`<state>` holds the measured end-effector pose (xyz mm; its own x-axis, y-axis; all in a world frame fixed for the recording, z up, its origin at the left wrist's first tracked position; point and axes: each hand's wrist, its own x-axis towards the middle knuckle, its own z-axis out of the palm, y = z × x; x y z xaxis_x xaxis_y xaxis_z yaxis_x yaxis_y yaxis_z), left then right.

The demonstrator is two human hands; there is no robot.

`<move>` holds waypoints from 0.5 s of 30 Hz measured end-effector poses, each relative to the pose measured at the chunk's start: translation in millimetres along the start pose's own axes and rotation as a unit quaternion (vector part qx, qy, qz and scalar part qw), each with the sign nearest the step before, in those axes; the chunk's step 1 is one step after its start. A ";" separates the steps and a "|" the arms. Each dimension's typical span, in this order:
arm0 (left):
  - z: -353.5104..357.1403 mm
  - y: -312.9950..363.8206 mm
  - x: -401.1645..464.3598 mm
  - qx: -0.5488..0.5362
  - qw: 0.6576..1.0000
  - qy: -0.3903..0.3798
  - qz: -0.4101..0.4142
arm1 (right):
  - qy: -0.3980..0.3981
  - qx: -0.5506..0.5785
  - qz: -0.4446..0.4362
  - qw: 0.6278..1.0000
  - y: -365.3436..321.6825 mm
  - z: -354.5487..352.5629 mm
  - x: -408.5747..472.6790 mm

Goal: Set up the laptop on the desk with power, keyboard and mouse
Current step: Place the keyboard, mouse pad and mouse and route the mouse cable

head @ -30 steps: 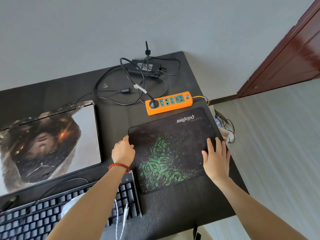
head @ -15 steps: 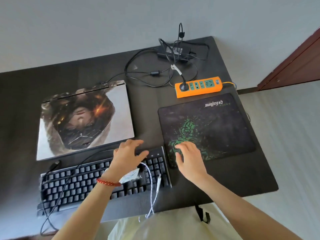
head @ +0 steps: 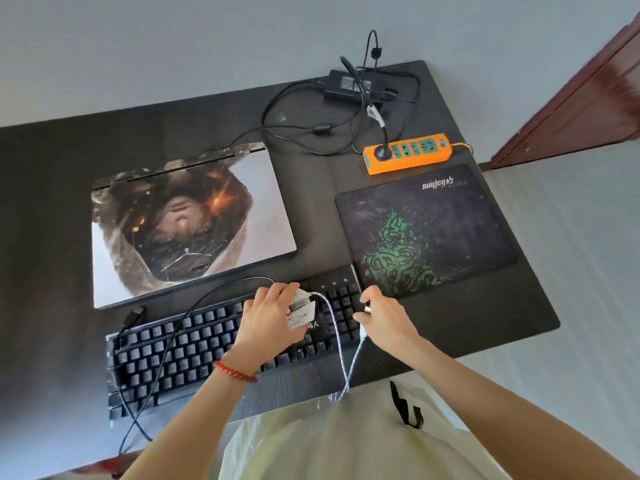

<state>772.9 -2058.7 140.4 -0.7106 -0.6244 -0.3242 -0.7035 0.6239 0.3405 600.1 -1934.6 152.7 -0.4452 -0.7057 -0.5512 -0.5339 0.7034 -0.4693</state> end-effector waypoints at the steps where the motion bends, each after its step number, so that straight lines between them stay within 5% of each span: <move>1: -4.3 0.3 1.3 -0.046 0.999 -0.003 0.008 | 0.025 0.037 0.020 0.999 -2.6 -6.0 1.3; 3: -19.3 4.7 6.0 -0.176 0.984 -0.024 0.011 | 0.092 0.219 0.082 0.968 -9.5 -25.8 3.2; 7: -62.1 27.0 23.9 -0.415 0.905 -0.090 -0.004 | 0.196 0.576 0.119 0.785 -23.9 -86.6 7.7; 11: -123.3 61.6 53.9 -0.526 0.849 -0.017 0.039 | 0.349 0.710 0.032 0.610 -40.0 -161.4 9.6; 13: -150.5 77.9 68.9 -0.552 0.831 0.023 0.065 | 0.385 0.736 -0.009 0.557 -46.4 -190.3 9.3; 15: -171.8 94.4 82.8 -0.547 0.829 0.064 0.098 | 0.411 0.732 -0.043 0.541 -50.1 -213.0 7.2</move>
<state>649.5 -2132.3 297.4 -0.7539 -0.6501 -0.0944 -0.0944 -0.0350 0.9949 470.6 -1993.1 319.2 -0.9546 -0.1170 -0.2738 0.2968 -0.4460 -0.8444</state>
